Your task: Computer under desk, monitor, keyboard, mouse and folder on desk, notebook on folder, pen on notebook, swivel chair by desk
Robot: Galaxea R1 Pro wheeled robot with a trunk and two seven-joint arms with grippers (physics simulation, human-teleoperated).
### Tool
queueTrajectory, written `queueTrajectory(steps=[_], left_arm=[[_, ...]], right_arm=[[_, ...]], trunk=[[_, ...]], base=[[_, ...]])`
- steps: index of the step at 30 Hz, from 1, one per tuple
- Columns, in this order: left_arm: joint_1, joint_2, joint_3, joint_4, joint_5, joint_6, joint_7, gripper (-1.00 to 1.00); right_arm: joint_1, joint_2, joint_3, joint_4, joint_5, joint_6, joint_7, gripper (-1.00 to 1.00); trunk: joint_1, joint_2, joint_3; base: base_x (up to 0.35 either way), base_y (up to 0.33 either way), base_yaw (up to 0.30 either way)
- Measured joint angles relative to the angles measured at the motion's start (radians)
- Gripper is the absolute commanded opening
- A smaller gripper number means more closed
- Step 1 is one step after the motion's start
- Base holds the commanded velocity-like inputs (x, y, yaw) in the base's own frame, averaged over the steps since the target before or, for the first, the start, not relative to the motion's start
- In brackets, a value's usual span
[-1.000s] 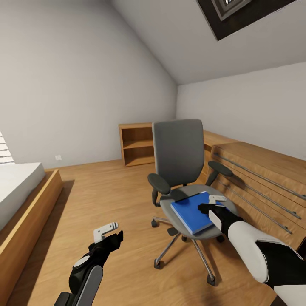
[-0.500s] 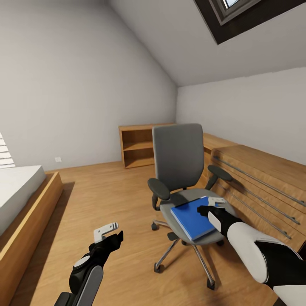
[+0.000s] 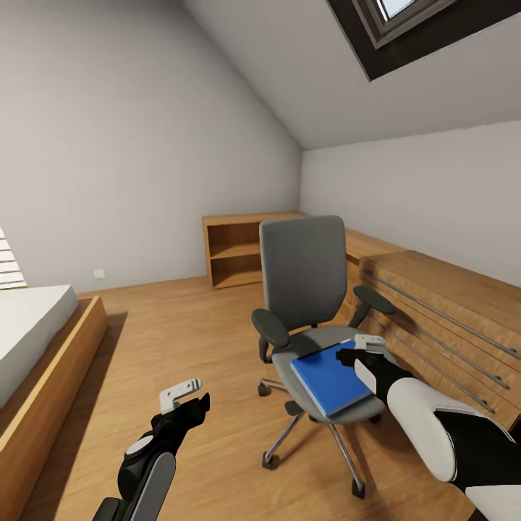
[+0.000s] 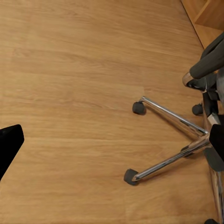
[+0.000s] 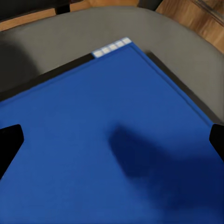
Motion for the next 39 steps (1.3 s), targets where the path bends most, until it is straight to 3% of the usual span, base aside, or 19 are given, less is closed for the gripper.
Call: queueTrajectory(steps=[19,39], left_arm=[[0.0,0.002,0.0,0.004,-0.001,0.0,0.004,1.0],[0.0,0.002,-0.001,0.013,-0.005,0.0,0.0,1.0]], right_arm=[[0.002,-0.004,-0.002,-0.061,-0.005,0.008,0.0,1.0],[0.002,-0.002,-0.003,-0.057,-0.005,0.008,-0.002,1.0]], trunk=[[0.0,0.0,0.0],[0.0,0.0,0.0]], base=[[0.006,0.0,0.0],[0.238,-0.021,0.0]])
